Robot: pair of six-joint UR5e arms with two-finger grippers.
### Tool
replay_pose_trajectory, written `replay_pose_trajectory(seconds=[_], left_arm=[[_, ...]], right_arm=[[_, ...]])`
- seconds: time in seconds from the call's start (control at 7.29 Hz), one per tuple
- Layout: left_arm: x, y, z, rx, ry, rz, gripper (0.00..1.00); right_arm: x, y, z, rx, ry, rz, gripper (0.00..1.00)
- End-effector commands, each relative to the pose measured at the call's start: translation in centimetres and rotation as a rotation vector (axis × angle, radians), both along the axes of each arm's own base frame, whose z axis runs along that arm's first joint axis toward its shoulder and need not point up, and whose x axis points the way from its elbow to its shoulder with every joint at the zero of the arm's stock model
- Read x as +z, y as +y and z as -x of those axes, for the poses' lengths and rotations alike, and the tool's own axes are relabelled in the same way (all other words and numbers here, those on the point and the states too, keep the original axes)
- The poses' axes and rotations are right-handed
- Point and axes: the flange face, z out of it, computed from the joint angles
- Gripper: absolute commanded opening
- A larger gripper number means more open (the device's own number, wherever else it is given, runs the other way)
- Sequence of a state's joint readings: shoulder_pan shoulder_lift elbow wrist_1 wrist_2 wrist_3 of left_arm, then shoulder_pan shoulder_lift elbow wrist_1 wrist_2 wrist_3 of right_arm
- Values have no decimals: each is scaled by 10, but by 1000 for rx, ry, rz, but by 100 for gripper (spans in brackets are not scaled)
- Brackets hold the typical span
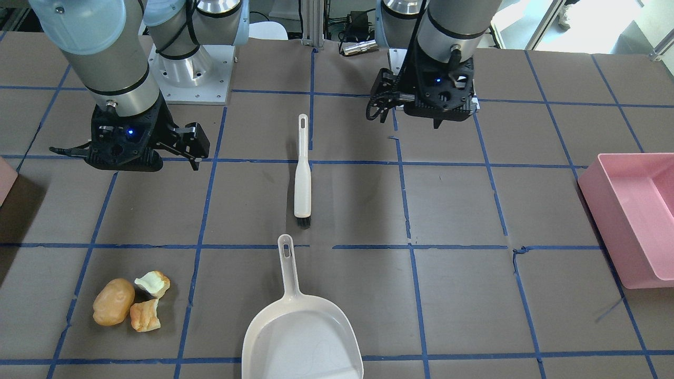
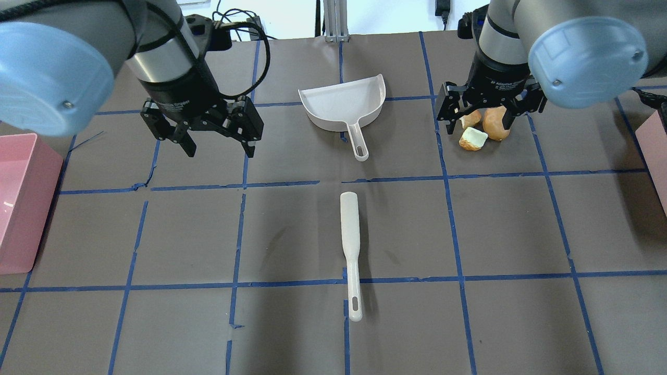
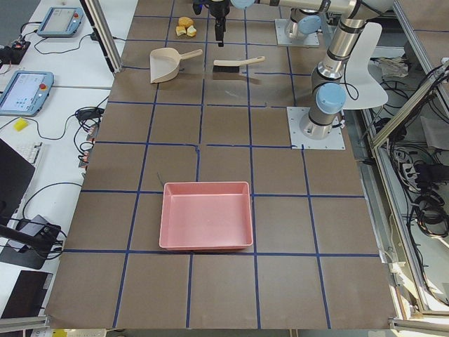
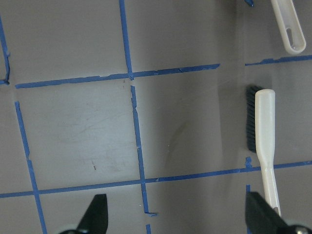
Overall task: Sweep and dump trash in nearest bin
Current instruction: 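Grasp the white brush handle with the left gripper while the right grasps the dustpan handle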
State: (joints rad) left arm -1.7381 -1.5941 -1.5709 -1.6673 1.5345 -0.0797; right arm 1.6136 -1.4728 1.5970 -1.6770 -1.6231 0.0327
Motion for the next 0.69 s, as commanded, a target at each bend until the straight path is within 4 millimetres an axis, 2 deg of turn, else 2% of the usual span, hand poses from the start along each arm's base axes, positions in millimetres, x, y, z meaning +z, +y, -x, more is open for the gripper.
replay_pose_trajectory(seconds=[0.0,0.14,0.27,0.41,0.55], left_arm=[[-58,43,67,-11,-40,-64,100],[-96,55,95,-2,-57,-79,100],[-135,76,133,-17,-77,-79,100],[-158,91,156,-13,-83,-70,100],[-182,103,167,-18,-66,-90,100]], right_arm=[[-4,-20,-13,11,-4,47,100],[-3,-29,-41,39,-46,71,100],[-11,-48,-68,51,-83,83,100],[-37,-75,-93,54,-87,102,100],[-58,-93,-102,64,-84,93,100]])
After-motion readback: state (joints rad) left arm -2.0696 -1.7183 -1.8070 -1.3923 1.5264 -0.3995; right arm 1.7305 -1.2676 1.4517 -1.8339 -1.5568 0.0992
